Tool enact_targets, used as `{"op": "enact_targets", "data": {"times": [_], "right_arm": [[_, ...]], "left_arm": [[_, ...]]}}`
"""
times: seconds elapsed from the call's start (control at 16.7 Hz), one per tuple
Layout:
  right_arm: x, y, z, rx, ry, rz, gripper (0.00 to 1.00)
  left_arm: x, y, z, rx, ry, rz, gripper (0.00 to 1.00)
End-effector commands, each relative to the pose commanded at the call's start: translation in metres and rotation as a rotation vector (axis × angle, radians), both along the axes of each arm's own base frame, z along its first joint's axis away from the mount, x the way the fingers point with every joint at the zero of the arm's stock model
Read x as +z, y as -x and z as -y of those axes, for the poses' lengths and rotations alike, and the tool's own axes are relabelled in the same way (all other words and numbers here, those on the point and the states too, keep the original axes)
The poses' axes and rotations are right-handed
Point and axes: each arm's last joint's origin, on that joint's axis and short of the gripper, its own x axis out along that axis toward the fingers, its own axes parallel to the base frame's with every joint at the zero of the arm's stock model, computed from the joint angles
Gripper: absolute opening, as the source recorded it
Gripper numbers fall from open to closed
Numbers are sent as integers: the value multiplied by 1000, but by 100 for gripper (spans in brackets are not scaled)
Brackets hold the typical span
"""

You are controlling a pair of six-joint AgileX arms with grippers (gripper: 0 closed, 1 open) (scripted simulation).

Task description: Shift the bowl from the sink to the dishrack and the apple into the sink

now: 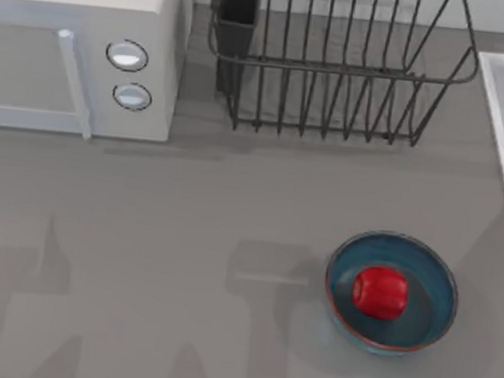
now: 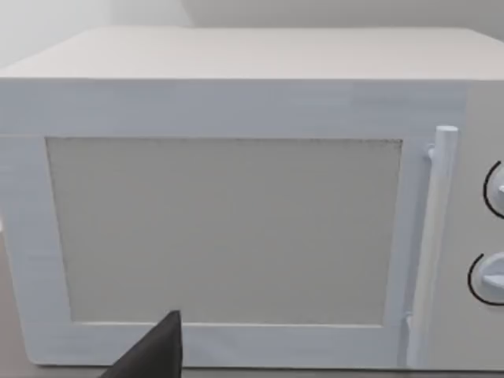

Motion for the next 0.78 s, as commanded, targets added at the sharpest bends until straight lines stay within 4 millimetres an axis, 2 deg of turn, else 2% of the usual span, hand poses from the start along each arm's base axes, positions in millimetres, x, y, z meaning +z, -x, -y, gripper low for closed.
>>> {"op": "enact_targets", "data": {"times": [0.36, 0.78], "right_arm": [[0, 0, 0, 0, 0, 0, 2], [0, 0, 0, 0, 0, 0, 0]], "left_arm": [[0, 0, 0, 0, 0, 0, 100], [0, 0, 0, 0, 0, 0, 100]]}}
